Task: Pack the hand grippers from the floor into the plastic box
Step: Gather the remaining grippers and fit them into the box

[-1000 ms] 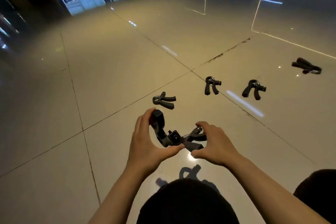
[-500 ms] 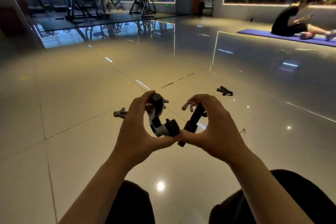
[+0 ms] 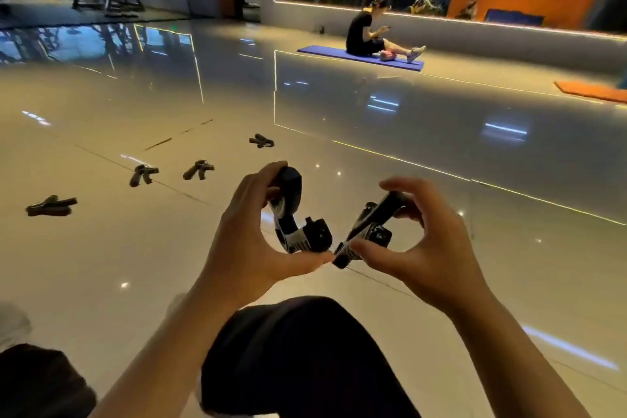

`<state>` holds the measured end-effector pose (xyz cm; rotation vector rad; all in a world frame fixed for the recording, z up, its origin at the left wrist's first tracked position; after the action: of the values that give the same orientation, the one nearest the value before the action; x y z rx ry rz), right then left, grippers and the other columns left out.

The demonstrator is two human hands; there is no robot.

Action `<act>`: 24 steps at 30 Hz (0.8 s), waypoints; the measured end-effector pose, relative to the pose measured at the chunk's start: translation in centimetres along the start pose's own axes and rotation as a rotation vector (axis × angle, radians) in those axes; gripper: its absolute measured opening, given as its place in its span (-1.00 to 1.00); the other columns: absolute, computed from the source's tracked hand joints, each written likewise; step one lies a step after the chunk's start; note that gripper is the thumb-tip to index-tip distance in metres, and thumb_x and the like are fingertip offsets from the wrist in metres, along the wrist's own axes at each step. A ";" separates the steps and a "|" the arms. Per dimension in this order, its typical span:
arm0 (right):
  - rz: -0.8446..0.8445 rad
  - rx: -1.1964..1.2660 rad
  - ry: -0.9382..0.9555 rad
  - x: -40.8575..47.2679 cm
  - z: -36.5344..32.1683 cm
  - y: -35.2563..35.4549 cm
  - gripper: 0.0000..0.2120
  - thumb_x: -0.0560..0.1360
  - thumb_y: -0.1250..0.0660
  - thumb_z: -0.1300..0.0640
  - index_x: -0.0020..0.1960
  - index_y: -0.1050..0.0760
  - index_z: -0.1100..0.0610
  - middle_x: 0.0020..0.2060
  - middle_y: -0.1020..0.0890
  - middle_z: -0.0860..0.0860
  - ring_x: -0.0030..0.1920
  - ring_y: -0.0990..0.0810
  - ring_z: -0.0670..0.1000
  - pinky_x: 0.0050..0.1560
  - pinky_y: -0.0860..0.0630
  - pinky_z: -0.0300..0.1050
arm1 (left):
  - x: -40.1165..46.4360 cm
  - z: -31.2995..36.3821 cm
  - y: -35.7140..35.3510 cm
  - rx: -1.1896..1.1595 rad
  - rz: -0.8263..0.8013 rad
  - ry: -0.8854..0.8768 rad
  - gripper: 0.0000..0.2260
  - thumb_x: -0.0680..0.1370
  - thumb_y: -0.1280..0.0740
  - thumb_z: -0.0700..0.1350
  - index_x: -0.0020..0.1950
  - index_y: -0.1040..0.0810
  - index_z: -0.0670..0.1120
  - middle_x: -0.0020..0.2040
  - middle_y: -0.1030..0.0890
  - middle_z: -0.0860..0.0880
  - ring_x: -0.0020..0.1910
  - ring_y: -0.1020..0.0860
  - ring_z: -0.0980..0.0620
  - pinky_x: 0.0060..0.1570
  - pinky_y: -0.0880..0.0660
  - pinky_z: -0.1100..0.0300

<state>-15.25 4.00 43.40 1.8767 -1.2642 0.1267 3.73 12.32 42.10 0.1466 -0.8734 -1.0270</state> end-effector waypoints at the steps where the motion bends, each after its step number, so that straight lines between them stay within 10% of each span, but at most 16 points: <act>1: 0.007 -0.028 -0.020 -1.7 0.9 2.2 -0.41 0.16 -0.41 -0.31 0.13 -0.29 -0.29 0.09 -0.44 -0.32 0.09 -0.48 -0.23 -0.03 -0.41 -0.42 | -0.4 1.7 -2.0 -0.013 -0.024 -0.005 -0.14 0.15 -0.47 0.26 0.37 -0.23 0.10 0.22 -0.38 0.24 0.18 -0.41 0.28 0.15 -0.30 0.50; 10: 0.105 -0.100 -0.261 -16.9 6.8 17.7 -0.36 0.21 -0.55 -0.07 0.19 -0.33 -0.12 0.08 -0.45 -0.22 0.04 -0.49 -0.16 -0.04 -0.39 -0.38 | -6.4 14.7 -16.8 -0.065 -0.241 0.030 -0.11 0.16 -0.53 0.21 0.40 -0.21 0.10 0.18 -0.34 0.16 0.12 -0.38 0.18 -0.06 -0.28 0.54; 24: 0.145 -0.148 -0.543 -31.8 13.2 31.0 -0.08 0.08 -0.46 -0.22 0.38 -0.24 -0.11 0.31 -0.45 0.05 0.14 -0.48 -0.05 0.08 -0.42 -0.24 | -16.7 25.6 -28.4 -0.075 -0.459 0.111 -0.12 0.19 -0.52 0.21 0.40 -0.16 0.14 0.20 -0.30 0.18 0.16 -0.36 0.11 0.13 -0.45 0.13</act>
<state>-60.16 13.63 37.11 1.7472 -1.7190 -0.4169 -37.20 17.41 35.84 0.3489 -0.7125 -1.4630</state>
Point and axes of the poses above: each hand's wrist, its own x-axis towards the middle knuckle, its own y-axis out of the back of the hand, z = x × y, the point moved 3 cm from there along x, towards the middle knuckle
